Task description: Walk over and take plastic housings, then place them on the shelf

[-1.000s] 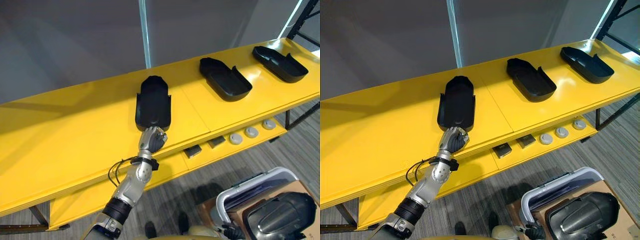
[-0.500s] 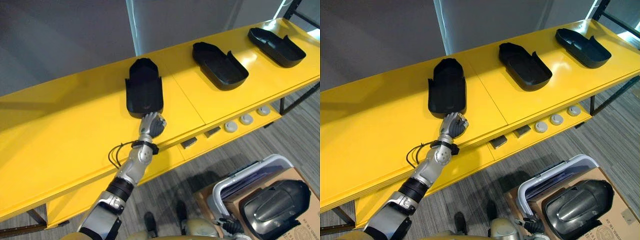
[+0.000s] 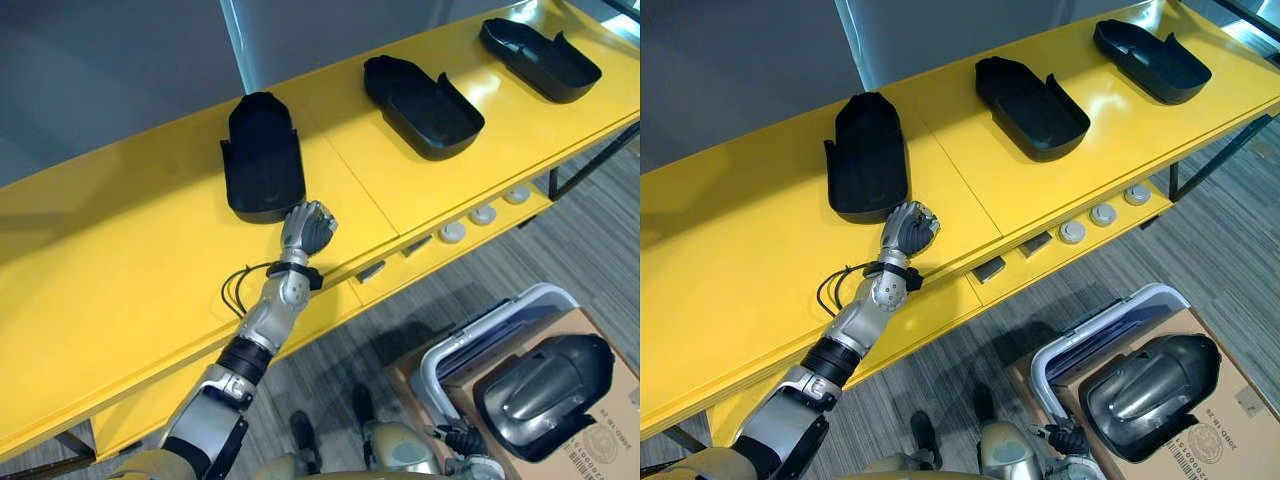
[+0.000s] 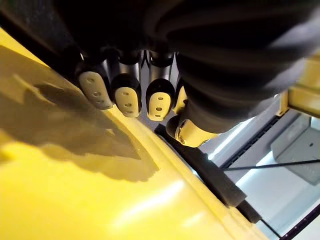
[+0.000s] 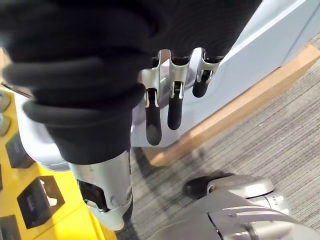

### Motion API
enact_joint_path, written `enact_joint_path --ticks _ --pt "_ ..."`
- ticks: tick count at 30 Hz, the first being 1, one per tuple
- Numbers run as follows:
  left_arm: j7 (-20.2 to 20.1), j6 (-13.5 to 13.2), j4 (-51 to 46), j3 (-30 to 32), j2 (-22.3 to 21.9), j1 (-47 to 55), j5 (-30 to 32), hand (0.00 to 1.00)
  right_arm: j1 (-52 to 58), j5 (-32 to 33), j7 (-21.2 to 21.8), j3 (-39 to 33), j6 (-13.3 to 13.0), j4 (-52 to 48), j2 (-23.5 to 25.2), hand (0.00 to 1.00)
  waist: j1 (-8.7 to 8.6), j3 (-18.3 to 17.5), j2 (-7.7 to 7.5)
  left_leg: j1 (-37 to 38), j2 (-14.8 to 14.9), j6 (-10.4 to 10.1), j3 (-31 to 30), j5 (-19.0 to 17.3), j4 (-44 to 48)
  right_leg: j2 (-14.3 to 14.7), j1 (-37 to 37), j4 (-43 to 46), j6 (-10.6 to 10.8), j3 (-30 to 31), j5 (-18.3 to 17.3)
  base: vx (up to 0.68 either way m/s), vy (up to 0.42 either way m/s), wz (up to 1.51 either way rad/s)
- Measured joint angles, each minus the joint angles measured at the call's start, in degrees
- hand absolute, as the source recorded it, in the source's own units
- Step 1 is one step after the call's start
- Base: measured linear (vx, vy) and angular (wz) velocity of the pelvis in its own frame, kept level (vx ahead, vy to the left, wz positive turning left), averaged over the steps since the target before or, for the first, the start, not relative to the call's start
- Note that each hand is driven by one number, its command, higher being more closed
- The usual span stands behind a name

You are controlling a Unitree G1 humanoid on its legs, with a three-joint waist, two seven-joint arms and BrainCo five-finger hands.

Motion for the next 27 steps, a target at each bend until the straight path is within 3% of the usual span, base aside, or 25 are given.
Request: enact_joint_path --ticks 1,6,7,8,9,12,13,16,18,19,21,24,25,27 --pt "-0.03 -0.8 -3.07 -0.19 -0.25 0.51 -0.99 1.0 0.51 0.0 -0.02 -0.08 -0.09 0.02 -0.13 0.0 0.97 -0.03 0.18 0.15 -0.05 0.0 -0.45 -0.03 -0.05 -0.08 0.27 0.1 0.02 -0.09 -0.19 -0.03 0.012 0.13" --pt "1.37 -4.39 -18.99 3.28 -0.02 5.13 -3.67 1.0 1.57 -0.01 -0.04 0.32 -0.07 1.03 -0.85 0.0 2.63 -0.34 0.64 0.62 -0.09 -0.03 -2.86 -0.05 -0.23 -0.12 1.5 0.15 -0.22 -1.75 -0.54 -0.04 0.001 0.19" --pt "2.18 -5.65 -22.78 5.35 0.07 7.63 -4.89 1.0 1.7 -0.01 0.01 0.3 -0.11 1.63 -1.1 0.0 2.83 -0.57 0.96 0.88 -0.08 -0.12 -3.18 -0.11 -0.32 -0.12 1.92 0.15 -0.33 -2.18 -0.72 -0.02 -0.018 0.46" --pt "4.51 -7.55 -30.46 14.55 0.07 13.77 -8.22 1.0 2.41 0.0 0.02 0.3 0.05 2.71 -1.68 0.0 4.14 -1.3 1.59 0.97 -0.05 -0.18 -5.1 0.21 -0.23 -0.1 2.78 0.15 -0.46 -4.04 -1.09 -0.02 -0.029 0.57" --pt "8.45 -8.38 -32.06 20.51 -0.19 17.5 -12.13 1.0 2.98 0.0 0.02 0.3 0.44 4.59 -1.76 0.0 5.76 -2.27 1.18 1.57 0.07 -0.34 -6.08 0.32 -0.02 0.01 3.75 0.16 -0.63 -4.9 -1.44 -0.02 -0.032 0.55" --pt "10.59 -9.68 -33.01 23.35 -0.32 20.78 -16.47 1.0 3.34 0.01 0.02 0.32 0.52 5.7 -1.66 0.0 7.09 -3.08 0.58 1.65 0.0 -0.35 -7.03 0.32 -0.14 -0.06 4.32 0.15 -0.69 -5.9 -1.6 -0.04 -0.015 0.42" --pt "13.66 -9.11 -25.17 42.37 -9.26 34.15 -27.15 1.0 4.36 0.02 -0.03 0.0 0.46 5.91 -0.45 0.0 9.74 -5.78 -1.58 1.95 0.12 -0.7 -10.23 0.24 -0.36 -0.16 5.7 2.01 -1.02 -9.38 -3.9 -0.02 -0.04 0.91" --pt "13.8 -9.0 -25.87 42.53 -10.11 38.76 -27.99 1.0 4.32 0.08 -1.19 -1.35 0.77 3.7 1.2 0.0 11.95 -7.07 -2.97 2.58 0.07 -0.51 -11.19 0.07 -0.38 -0.55 6.29 3.44 -0.77 -10.97 -5.25 0.0 -0.022 0.43" --pt "13.27 -11.4 -15.38 43.99 -10.14 40.87 -27.88 1.0 4.31 0.03 -1.09 -0.71 0.75 0.62 1.38 0.0 11.89 -8.17 -2.51 2.56 0.06 0.02 -10.15 -0.36 -0.35 -0.84 6.02 3.86 -0.69 -10.89 -5.46 -0.01 0.01 -0.04" --pt "12.32 -10.8 -9.72 44.92 -10.21 40.96 -28.36 1.0 4.33 0.01 -1.02 -0.21 0.77 -1.08 1.43 0.0 11.48 -8.5 -2.09 2.65 0.13 0.32 -9.15 -0.56 -0.33 -0.95 6.01 3.88 -0.65 -10.85 -5.48 -0.02 0.03 -0.17" --pt "2.6 -2.59 11.52 46.72 -11.04 39.64 -34.23 1.0 3.84 -0.02 -0.86 0.32 1.42 -5.43 2.08 0.0 10.37 -9.32 -1.67 3.09 0.38 0.5 -6.14 -0.66 -0.31 -1.3 6.05 4.35 -0.26 -10.77 -5.72 -0.01 0.025 -0.09" --pt "-2.93 1.19 27.59 42.91 -10.68 39.71 -34.41 1.0 3.54 -0.02 -0.82 0.37 1.77 -5.99 4.68 0.0 10.62 -10.25 -2.11 3.48 0.44 0.34 -5.68 -0.6 -0.31 -1.44 6.19 4.99 0.07 -10.56 -6.38 0.01 0.008 0.02" --pt "-4.16 1.81 31.03 41.53 -10.64 39.73 -34.12 1.0 3.54 -0.02 -0.82 0.36 1.79 -5.88 5.69 0.0 11.15 -10.5 -2.99 3.51 0.46 0.23 -5.59 -0.56 -0.31 -1.41 6.18 5.01 -0.01 -10.47 -6.52 0.0 0.0 0.0" --pt "-5.12 1.8 33.69 40.61 -10.58 39.66 -32.9 1.0 3.5 -0.02 -0.83 0.12 1.79 -5.2 5.57 0.0 11.84 -10.44 -3.36 3.77 0.5 -0.16 -4.95 -0.76 -0.31 -1.33 6.18 5.05 -0.01 -9.77 -6.6 0.02 -0.006 -0.14"
